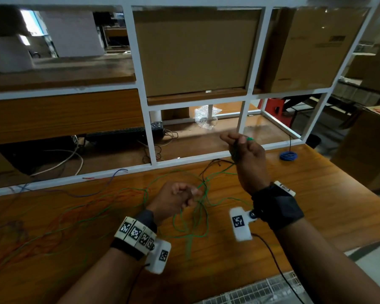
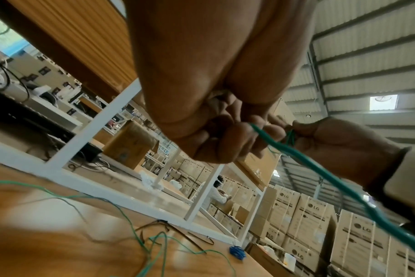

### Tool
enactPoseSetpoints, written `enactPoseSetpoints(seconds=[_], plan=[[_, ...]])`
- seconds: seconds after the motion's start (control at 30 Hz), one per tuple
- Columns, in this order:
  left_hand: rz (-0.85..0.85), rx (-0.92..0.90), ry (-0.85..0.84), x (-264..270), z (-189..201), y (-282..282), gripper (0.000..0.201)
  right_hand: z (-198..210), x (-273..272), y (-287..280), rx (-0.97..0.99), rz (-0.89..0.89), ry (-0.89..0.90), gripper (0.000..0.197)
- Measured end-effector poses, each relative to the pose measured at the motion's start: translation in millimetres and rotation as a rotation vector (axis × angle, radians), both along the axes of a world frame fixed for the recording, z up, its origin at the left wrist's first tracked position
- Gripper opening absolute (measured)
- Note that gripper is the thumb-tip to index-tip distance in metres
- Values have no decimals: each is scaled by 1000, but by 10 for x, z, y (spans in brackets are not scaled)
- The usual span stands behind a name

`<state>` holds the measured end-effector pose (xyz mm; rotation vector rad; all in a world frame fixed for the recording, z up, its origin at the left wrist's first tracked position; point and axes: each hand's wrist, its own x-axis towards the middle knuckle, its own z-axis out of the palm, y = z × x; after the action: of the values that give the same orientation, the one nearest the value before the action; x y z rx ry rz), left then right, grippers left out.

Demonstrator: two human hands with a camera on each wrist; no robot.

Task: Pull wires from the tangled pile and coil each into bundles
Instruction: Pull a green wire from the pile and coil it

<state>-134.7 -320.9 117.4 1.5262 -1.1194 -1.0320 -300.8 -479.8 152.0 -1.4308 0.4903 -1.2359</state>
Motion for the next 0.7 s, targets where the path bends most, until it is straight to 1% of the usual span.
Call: enactPoseSetpoints(seconds=[0.03, 0.07, 0.1, 0.13, 0.17, 0.2, 0.23, 0.27, 0.3, 0.33, 0.37, 0.43, 0.47, 0.53, 0.57, 0.63, 0.7], plan=[[4, 10, -33, 33, 13, 35, 17, -78, -17, -38, -145, -121, 174, 35], [8, 16, -49, 63, 33, 60, 14, -155, -22, -59, -296, -194, 355, 33], [10, 29, -52, 97, 72, 83, 12, -225, -21, -62, -425, -212, 537, 30], [10, 42, -57, 122, 121, 104, 12, -286, -10, -59, -510, -191, 704, 27], [2, 61, -104, 132, 181, 133, 9, -335, -3, -38, -558, -152, 844, 24], [-8, 71, -227, 130, 239, 160, 6, -380, -2, -14, -586, -104, 960, 22], [-6, 58, -438, 128, 283, 178, 7, -411, -2, 21, -597, -30, 1039, 20], [6, 7, -687, 131, 331, 198, 10, -429, -5, 60, -579, 78, 1083, 19], [44, -58, -898, 132, 403, 216, 13, -427, -12, 104, -532, 214, 1094, 22], [107, -132, -1011, 173, 461, 208, 15, -402, -22, 170, -452, 361, 1077, 27], [165, -184, -1036, 240, 513, 186, 15, -367, -27, 249, -359, 498, 1031, 34], [219, -247, -1002, 397, 608, 131, 15, -278, -35, 385, -249, 686, 903, 48], [210, -275, -990, 459, 627, 92, 16, -223, -36, 443, -220, 767, 859, 54], [131, -334, -946, 499, 682, 34, 7, -136, -28, 531, -152, 955, 801, 62], [96, -377, -923, 486, 700, 5, 6, -104, -26, 568, -104, 1044, 768, 60], [72, -449, -890, 451, 741, -62, 8, -49, -14, 648, 38, 1201, 643, 48], [80, -455, -792, 423, 775, -148, 10, 21, 17, 737, 256, 1329, 402, 33]])
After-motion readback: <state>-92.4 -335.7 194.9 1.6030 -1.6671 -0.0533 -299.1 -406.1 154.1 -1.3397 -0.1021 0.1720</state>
